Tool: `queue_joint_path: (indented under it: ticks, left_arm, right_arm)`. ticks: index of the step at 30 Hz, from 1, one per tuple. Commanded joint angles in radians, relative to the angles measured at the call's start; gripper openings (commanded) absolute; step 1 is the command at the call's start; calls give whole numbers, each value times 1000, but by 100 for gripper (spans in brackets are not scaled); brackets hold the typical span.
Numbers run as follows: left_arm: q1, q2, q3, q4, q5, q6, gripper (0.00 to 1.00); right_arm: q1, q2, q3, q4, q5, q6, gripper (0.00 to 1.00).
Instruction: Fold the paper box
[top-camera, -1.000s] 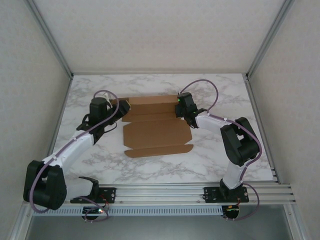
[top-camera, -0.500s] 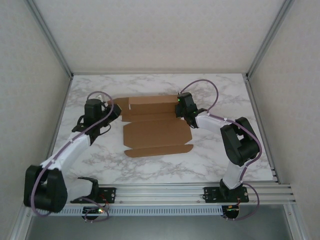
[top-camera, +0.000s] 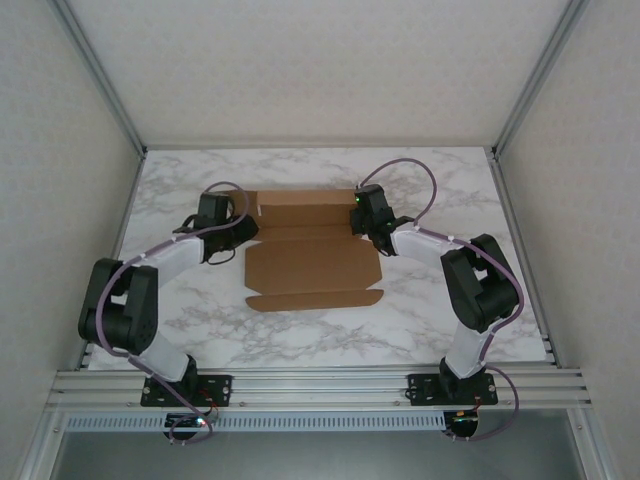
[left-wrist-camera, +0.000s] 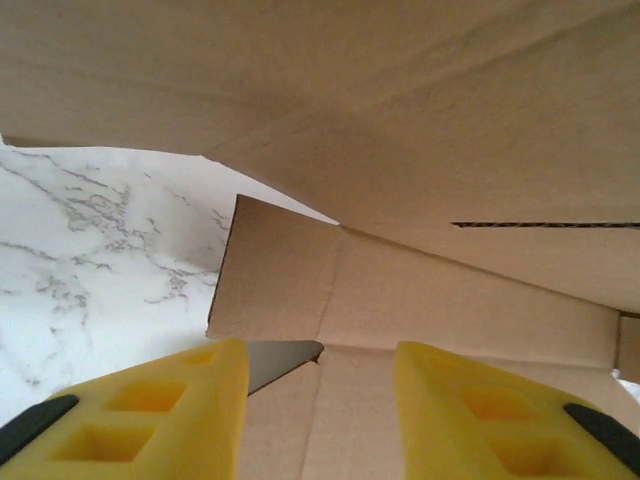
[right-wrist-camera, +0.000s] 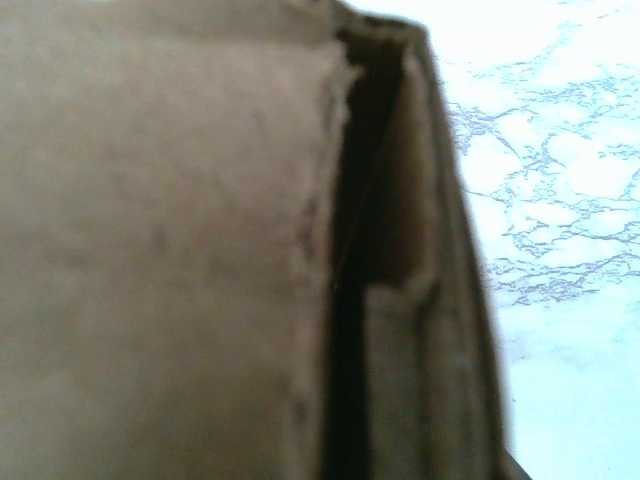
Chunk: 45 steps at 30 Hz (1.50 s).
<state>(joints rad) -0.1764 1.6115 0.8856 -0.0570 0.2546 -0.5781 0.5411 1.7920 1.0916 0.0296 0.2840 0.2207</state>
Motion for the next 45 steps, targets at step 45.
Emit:
queue_joint_path:
  ticks: [45]
  left_arm:
    - [-97, 155, 15, 198, 97, 109, 46]
  right_arm:
    - [19, 68, 27, -126, -85, -18, 10]
